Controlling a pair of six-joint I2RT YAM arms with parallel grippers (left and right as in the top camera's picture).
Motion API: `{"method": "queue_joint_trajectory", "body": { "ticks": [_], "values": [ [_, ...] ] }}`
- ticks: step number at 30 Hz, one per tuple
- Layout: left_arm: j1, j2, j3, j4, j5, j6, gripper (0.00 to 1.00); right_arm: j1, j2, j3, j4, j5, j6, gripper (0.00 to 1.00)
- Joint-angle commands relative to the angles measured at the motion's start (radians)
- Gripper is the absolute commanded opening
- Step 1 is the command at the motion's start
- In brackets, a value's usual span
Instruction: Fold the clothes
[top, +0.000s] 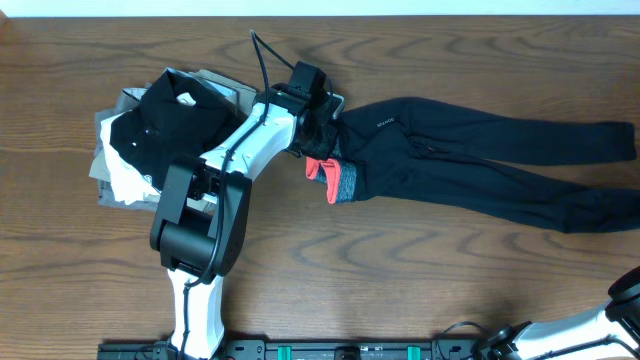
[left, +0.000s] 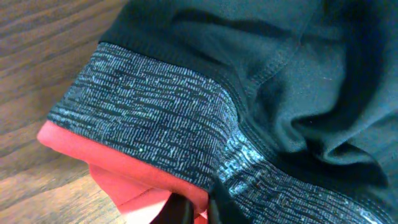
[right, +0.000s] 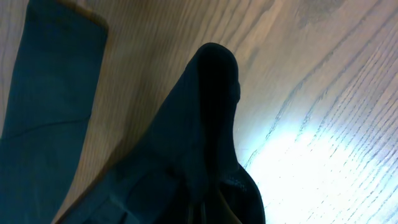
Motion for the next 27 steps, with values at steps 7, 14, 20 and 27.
{"method": "queue_joint_trajectory", "body": {
  "ticks": [7, 14, 20, 27],
  "values": [
    [0.008, -0.153, 0.042, 0.063, -0.077, -0.011, 0.08, 0.008, -0.005, 0.007, 0.001, -0.004, -0.008, 0.01],
    [0.032, -0.128, 0.040, 0.193, -0.101, -0.013, 0.06, 0.008, -0.005, 0.007, 0.003, -0.004, -0.008, 0.01],
    [0.036, -0.056, 0.040, 0.338, -0.171, -0.038, 0.08, 0.008, -0.005, 0.007, 0.000, -0.004, -0.008, 0.01],
    [0.050, -0.008, 0.041, 0.412, -0.170, -0.090, 0.54, 0.008, -0.005, 0.007, -0.003, -0.004, -0.008, 0.01]
  ]
}}
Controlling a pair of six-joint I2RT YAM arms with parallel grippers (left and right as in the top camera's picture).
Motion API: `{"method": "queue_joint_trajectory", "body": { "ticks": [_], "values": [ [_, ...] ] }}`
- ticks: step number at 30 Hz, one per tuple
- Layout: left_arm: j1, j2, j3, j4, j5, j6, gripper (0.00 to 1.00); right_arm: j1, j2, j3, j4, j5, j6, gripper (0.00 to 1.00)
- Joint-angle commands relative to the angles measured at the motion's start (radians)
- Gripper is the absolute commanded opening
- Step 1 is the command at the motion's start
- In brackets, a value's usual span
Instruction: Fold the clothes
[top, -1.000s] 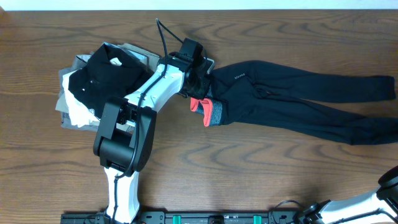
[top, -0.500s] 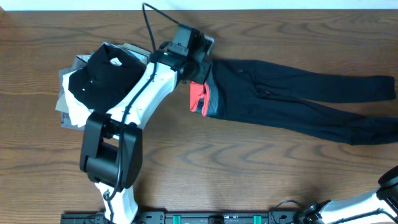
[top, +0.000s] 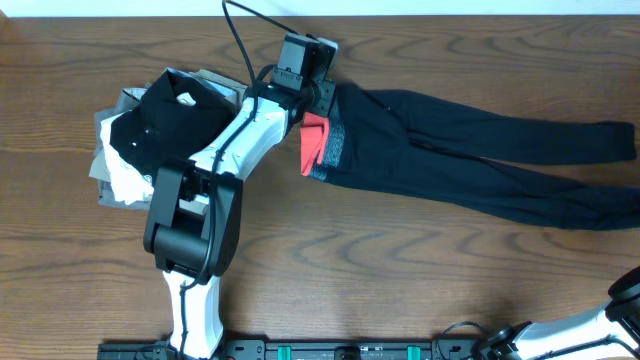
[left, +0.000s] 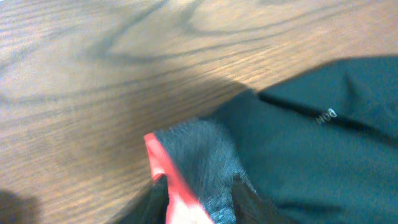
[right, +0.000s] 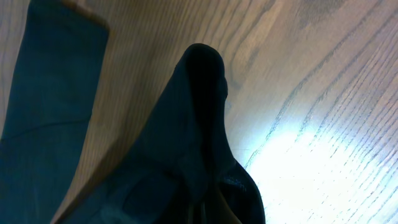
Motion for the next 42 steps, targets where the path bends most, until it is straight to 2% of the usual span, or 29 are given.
{"method": "queue_joint_trajectory", "body": {
  "ticks": [1, 2, 4, 8, 11, 14, 17, 20, 22, 25, 27, 30, 37, 40, 42],
  "values": [
    [0.019, -0.001, 0.014, 0.006, -0.018, -0.056, 0.67, 0.008, -0.006, 0.007, -0.004, -0.004, -0.008, 0.01],
    [0.023, -0.008, 0.014, -0.011, -0.018, -0.065, 0.73, 0.008, -0.006, 0.007, -0.004, -0.004, -0.008, 0.01],
    [0.029, -0.023, 0.014, -0.075, -0.018, -0.066, 0.77, 0.008, -0.006, 0.007, -0.004, -0.004, -0.008, 0.01],
    [0.033, -0.041, 0.014, -0.282, 0.014, -0.066, 0.78, 0.008, -0.006, 0.007, 0.000, -0.004, -0.008, 0.01],
    [0.030, -0.039, 0.013, -0.396, 0.138, -0.065, 0.78, 0.008, -0.006, 0.007, 0.004, -0.004, -0.008, 0.01],
    [0.014, -0.039, 0.012, -0.445, 0.177, -0.064, 0.77, 0.008, -0.006, 0.007, 0.005, -0.004, -0.008, 0.01],
    [-0.004, -0.039, 0.012, -0.446, 0.177, -0.010, 0.77, 0.008, -0.006, 0.007, 0.006, -0.004, -0.008, 0.01],
    [-0.016, -0.041, 0.012, -0.448, 0.177, 0.022, 0.72, 0.008, -0.006, 0.007, 0.006, -0.004, -0.008, 0.01],
    [-0.018, -0.041, 0.012, -0.475, 0.177, 0.022, 0.63, 0.008, -0.006, 0.007, 0.006, -0.004, -0.008, 0.01],
    [-0.022, -0.041, 0.012, -0.569, 0.187, 0.023, 0.54, 0.008, -0.006, 0.007, 0.006, -0.004, -0.008, 0.01],
    [-0.023, -0.041, 0.012, -0.651, 0.249, 0.053, 0.46, 0.008, -0.006, 0.007, 0.006, -0.004, -0.008, 0.01],
    [-0.023, -0.041, 0.012, -0.782, 0.331, 0.064, 0.39, 0.008, -0.006, 0.007, 0.006, -0.004, -0.008, 0.01],
    [-0.027, -0.043, 0.012, -0.995, 0.422, 0.068, 0.37, 0.008, -0.006, 0.007, 0.006, -0.004, -0.008, 0.01],
    [-0.027, -0.054, 0.012, -1.015, 0.415, 0.112, 0.35, 0.008, -0.006, 0.007, 0.007, -0.004, -0.008, 0.01],
    [-0.026, -0.061, 0.012, -0.993, 0.344, 0.115, 0.34, 0.008, -0.006, 0.007, 0.008, -0.004, -0.008, 0.01]
  ]
}}
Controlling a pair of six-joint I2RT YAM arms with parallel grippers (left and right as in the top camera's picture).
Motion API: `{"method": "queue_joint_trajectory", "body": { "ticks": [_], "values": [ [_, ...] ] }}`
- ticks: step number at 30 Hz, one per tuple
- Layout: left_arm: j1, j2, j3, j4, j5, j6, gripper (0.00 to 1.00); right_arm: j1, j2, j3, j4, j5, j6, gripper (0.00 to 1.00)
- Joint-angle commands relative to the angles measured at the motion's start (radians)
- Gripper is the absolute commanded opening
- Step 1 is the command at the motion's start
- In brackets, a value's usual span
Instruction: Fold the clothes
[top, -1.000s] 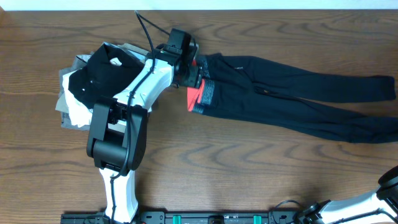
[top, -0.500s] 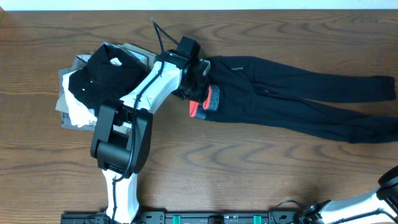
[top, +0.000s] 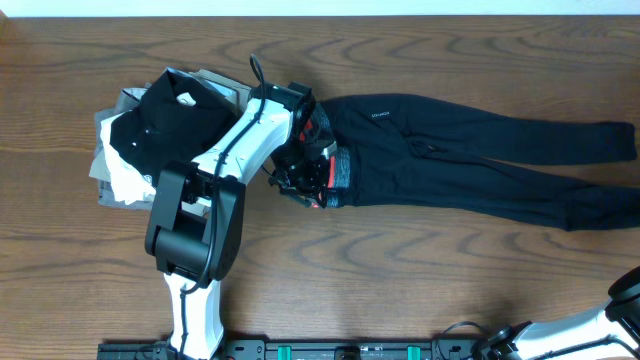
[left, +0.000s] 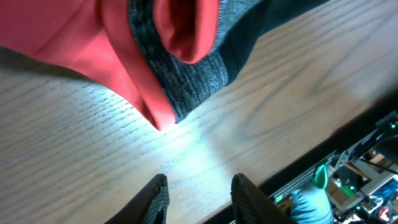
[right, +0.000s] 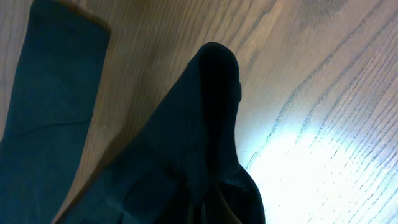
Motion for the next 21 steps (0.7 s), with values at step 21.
{"method": "queue_joint_trajectory", "body": {
  "ticks": [21],
  "values": [
    [-0.075, -0.038, -0.077, 0.416, -0.275, 0.032, 0.34, -0.032, -0.006, 0.007, 0.124, 0.008, 0.000, 0.01]
  ]
}}
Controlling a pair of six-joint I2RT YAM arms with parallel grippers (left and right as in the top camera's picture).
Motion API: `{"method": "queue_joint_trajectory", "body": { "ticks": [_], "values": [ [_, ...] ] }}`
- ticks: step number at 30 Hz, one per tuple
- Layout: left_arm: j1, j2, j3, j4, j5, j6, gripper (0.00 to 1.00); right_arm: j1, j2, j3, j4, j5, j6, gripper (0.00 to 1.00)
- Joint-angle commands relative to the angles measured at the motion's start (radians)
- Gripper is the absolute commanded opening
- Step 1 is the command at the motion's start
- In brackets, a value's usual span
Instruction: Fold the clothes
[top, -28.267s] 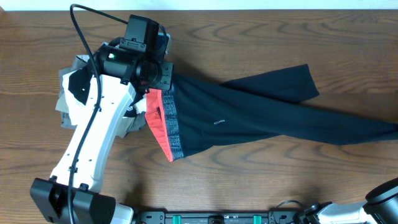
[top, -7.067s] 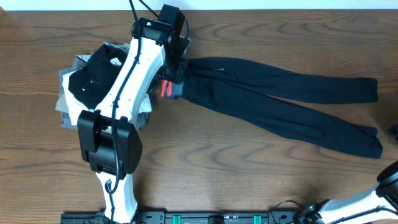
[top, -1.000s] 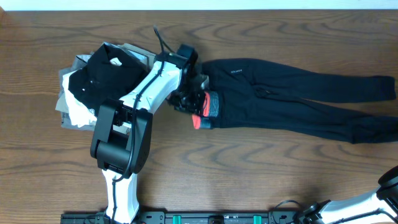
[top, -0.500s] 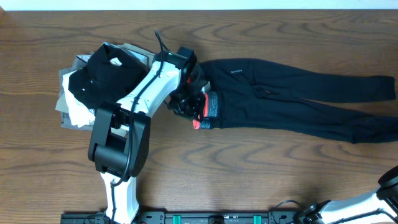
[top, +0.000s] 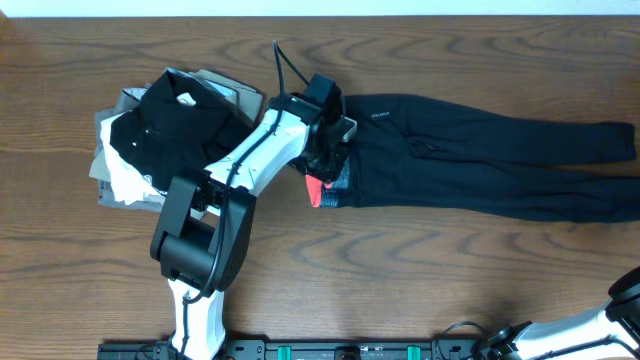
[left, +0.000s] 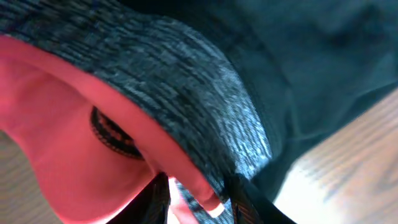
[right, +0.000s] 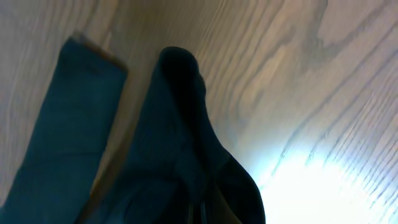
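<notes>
Black leggings lie stretched across the table, both legs pointing right. Their grey waistband is turned back at the left end, showing red lining. My left gripper sits on that end. In the left wrist view it is open, and the waistband and its red edge lie between the fingers. My right gripper is shut on a fold of one dark leg, and the other leg lies flat beside it. The overhead view does not show this gripper.
A pile of black, white and grey clothes sits at the left, beside my left arm. The wooden table shows bare in front of the leggings. A rail with cables runs along the front edge. Part of my right arm shows at bottom right.
My left gripper was open over bare wood just in front of the waistband; now it is on the waistband with the red edge between its fingers. The right gripper has shifted slightly, leg still held.
At first my left gripper was shut on the bunched waistband and the legs slanted. Then the waistband was further back on the table and the legs straighter. Later the left gripper stood open off the cloth; now it is back at the waistband. The right gripper held a leg throughout.
</notes>
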Motion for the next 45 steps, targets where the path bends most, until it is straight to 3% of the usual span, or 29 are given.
{"method": "queue_joint_trajectory", "body": {
  "ticks": [1, 11, 17, 23, 31, 45],
  "values": [
    [0.005, -0.012, -0.026, 0.008, -0.052, 0.016, 0.34, -0.027, -0.006, 0.007, 0.009, 0.008, 0.000, 0.01],
    [0.004, -0.013, -0.037, 0.014, -0.047, 0.003, 0.34, -0.093, -0.005, 0.007, 0.061, 0.086, 0.038, 0.01],
    [0.007, -0.043, -0.026, 0.023, 0.089, 0.001, 0.35, -0.093, -0.005, 0.007, 0.048, 0.082, 0.038, 0.01],
    [0.005, -0.044, -0.026, 0.072, 0.209, 0.001, 0.42, -0.080, -0.005, 0.007, 0.044, 0.082, 0.037, 0.01],
    [-0.014, -0.035, -0.026, 0.131, 0.219, 0.006, 0.45, -0.069, -0.005, 0.007, 0.040, 0.082, 0.038, 0.01],
    [-0.027, 0.018, -0.026, 0.177, 0.219, 0.005, 0.42, -0.068, -0.005, 0.007, 0.039, 0.051, 0.053, 0.01]
  ]
}}
